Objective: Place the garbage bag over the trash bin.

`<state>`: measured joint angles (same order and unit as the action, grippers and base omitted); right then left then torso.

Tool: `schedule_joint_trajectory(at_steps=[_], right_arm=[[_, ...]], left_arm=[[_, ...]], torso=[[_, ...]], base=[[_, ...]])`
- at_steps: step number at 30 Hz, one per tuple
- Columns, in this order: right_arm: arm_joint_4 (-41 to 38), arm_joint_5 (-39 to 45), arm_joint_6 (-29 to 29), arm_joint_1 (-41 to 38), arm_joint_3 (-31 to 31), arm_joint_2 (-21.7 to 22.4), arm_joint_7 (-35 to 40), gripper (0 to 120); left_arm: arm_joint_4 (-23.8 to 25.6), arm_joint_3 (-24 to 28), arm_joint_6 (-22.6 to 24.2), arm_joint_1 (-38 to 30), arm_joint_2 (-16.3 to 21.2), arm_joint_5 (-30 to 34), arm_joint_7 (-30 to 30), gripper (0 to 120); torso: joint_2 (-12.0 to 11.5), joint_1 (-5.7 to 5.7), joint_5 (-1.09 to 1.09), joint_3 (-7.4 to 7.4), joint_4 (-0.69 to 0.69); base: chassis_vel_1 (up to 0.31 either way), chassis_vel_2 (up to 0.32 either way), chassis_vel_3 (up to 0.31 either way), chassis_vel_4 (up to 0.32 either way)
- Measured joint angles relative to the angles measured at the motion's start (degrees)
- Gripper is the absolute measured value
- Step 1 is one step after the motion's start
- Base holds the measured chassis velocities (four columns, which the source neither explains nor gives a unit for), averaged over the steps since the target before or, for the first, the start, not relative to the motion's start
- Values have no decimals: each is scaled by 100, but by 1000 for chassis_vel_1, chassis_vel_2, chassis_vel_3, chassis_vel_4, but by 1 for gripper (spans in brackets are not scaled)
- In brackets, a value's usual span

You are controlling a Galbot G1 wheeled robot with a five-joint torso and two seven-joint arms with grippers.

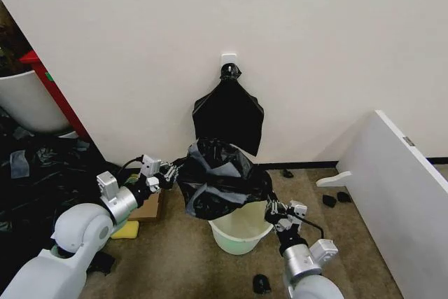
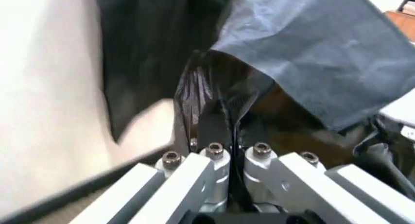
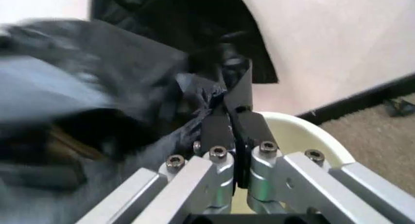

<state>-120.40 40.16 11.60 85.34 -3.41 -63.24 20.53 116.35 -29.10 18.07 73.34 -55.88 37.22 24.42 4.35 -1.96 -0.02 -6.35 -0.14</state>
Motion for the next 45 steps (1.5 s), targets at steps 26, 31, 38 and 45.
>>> schedule_joint_trajectory(at_steps=[26, 31, 38, 45], right_arm=[[-645, -928, -834, -329, 708, 139, 812, 0], [-769, -951, -942, -361, 728, 187, 892, 0], [-1108, -1090, -1518, -242, 837, 241, 1475, 0], [-380, -1009, -1644, -502, 813, 178, 1466, 0]], left_arm=[[-524, 696, -232, -57, -249, -1459, -671, 0], [-749, 900, -153, -235, -237, -1513, -680, 0], [-873, 1259, 0, -452, -220, -1482, -652, 0], [-1065, 1835, 157, -762, -176, -1605, -797, 0]], torso=[[0, 0, -1, 0, -1], [0, 0, -2, 0, -1], [0, 0, -2, 0, -2], [0, 0, -1, -1, -1]], base=[[0, 0, 0, 0], [0, 0, 0, 0], [0, 0, 0, 0], [0, 0, 0, 0]])
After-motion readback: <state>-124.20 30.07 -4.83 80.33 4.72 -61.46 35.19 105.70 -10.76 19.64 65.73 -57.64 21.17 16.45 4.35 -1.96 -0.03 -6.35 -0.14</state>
